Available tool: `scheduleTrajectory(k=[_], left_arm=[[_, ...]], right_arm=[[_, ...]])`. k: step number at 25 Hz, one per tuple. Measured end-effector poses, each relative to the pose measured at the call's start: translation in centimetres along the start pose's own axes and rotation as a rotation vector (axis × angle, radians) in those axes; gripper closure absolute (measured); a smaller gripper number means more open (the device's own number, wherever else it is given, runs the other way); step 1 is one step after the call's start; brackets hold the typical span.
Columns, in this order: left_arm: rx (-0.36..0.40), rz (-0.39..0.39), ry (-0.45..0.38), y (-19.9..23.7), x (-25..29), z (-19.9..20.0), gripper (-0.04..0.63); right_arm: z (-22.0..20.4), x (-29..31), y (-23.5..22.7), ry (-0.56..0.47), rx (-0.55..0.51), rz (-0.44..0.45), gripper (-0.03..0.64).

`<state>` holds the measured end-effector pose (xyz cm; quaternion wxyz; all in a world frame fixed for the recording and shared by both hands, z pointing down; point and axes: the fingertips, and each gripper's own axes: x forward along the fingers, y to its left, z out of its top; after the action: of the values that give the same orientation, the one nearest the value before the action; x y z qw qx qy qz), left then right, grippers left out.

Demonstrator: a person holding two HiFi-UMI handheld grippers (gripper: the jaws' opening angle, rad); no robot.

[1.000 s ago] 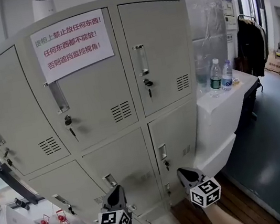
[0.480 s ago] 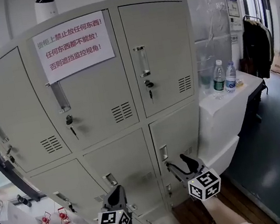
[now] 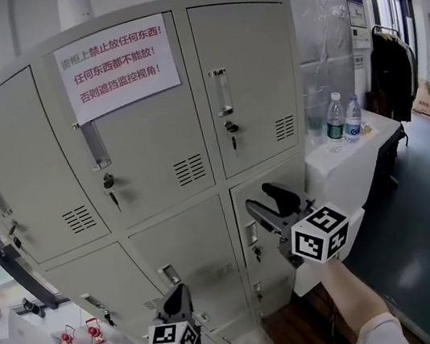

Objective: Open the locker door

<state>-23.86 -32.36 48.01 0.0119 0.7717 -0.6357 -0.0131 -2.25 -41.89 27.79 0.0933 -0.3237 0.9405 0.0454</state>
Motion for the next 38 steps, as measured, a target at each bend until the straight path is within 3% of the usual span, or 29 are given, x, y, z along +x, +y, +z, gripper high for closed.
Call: scheduleTrajectory(k=[7, 13, 18, 24, 31, 38], left_arm=[[0.000, 0.015, -0.009, 1.6, -0.9, 0.6, 0.591], [-0.006, 0.044, -0.023, 3.4, -1.9, 1.1, 0.591], [-0.010, 0.062, -0.024, 4.6, -2.3, 1.0, 0.591], [-0.016, 0.073, -0.019, 5.4, -2.5, 0.7, 0.591], [-0.013, 0.060, -0.003, 5.6, -2.3, 0.1, 0.591], [-0.020, 0.041, 0.001, 5.0, -1.8, -0.2, 0.591]], right_arm=[[7.6, 4.1, -0.5, -0.035, -0.104, 0.011, 0.407], [11.6, 8.3, -2.3, -0.033, -0.155, -0.029, 0.407], [12.5, 11.2, -3.8, -0.023, -0.214, -0.064, 0.407], [13.7, 13.4, -5.2, -0.021, -0.195, -0.088, 0.407], [14.1, 15.0, -5.9, 0.024, -0.128, -0.056, 0.407], [14.0, 14.8, -4.8, 0.029, -0.125, -0.032, 0.407]])
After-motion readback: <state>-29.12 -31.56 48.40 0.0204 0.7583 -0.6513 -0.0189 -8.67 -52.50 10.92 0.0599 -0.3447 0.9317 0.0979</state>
